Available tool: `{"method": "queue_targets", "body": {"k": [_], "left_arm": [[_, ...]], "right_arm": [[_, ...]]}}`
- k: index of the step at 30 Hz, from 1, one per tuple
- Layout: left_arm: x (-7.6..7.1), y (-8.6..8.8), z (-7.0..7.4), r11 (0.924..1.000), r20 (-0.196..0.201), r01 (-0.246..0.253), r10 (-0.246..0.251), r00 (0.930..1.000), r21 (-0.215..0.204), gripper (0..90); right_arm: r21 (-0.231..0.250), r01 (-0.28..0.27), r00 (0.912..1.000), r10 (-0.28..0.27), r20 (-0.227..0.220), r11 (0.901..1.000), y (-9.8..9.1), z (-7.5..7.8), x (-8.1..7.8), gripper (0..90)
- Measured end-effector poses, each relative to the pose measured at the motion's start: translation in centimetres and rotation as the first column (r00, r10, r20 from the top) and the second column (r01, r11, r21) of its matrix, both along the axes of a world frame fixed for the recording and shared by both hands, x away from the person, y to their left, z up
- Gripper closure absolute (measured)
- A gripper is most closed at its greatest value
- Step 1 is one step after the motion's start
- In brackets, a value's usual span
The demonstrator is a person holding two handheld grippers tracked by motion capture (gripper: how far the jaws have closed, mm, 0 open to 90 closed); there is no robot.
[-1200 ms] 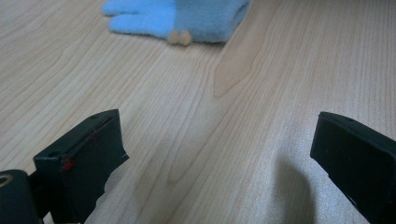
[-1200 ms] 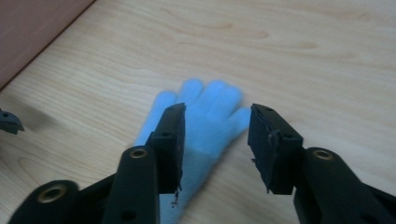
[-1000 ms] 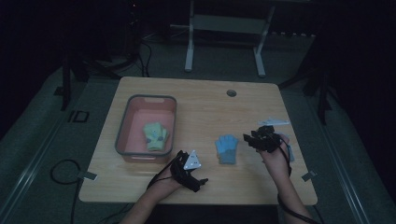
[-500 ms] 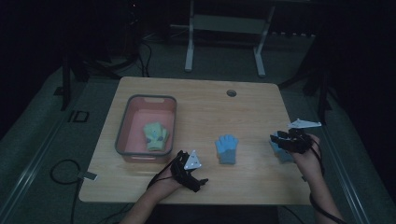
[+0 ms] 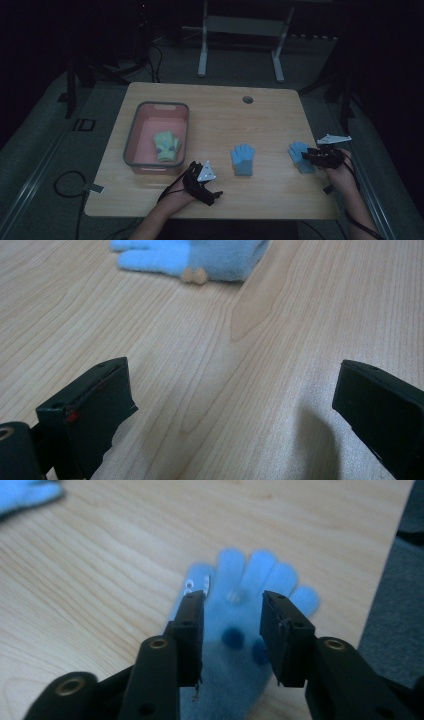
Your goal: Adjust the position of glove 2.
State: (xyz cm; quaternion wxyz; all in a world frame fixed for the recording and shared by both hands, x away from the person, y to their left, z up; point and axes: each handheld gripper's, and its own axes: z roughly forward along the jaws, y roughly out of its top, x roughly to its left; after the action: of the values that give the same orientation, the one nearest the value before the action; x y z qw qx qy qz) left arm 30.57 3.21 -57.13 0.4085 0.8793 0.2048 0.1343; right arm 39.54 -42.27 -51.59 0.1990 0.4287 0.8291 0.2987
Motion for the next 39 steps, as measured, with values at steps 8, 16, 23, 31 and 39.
{"method": "queue_targets", "body": {"k": [8, 16, 23, 31, 39], "left_arm": [[-0.1, 0.0, 0.0, 1.0, 0.0, 0.003, -0.003, 1.0, 0.001, 3.0], [-0.1, 0.0, 0.0, 1.0, 0.0, 0.002, -0.002, 1.0, -0.002, 3.0], [-0.1, 0.0, 0.0, 1.0, 0.002, 0.002, -0.002, 1.0, 0.004, 3.0], [-0.1, 0.0, 0.0, 1.0, 0.004, 0.001, -0.001, 1.0, 0.006, 3.0], [-0.1, 0.0, 0.0, 1.0, 0.006, 0.001, -0.001, 1.0, 0.008, 3.0]], "right_arm": [[-0.022, -0.023, 0.9994, 0.022, -0.027, 0.9995, -0.7, -2.1, 0.3, 58.5], [-0.057, -0.025, 0.9987, 0.023, -0.046, 0.9981, 0.3, -2.1, 0.3, 75.6], [-0.09, 0.048, 0.9959, -0.055, -0.072, 0.9948, 1.5, -1.8, 0.1, 82.8], [-0.034, 0.111, 0.9918, -0.113, -0.059, 0.9932, 2.8, 1.3, -1.0, 83.8], [0.04, 0.139, 0.9903, -0.139, 0.001, 0.9895, 7.0, 5.3, -3.0, 83.8]]}}
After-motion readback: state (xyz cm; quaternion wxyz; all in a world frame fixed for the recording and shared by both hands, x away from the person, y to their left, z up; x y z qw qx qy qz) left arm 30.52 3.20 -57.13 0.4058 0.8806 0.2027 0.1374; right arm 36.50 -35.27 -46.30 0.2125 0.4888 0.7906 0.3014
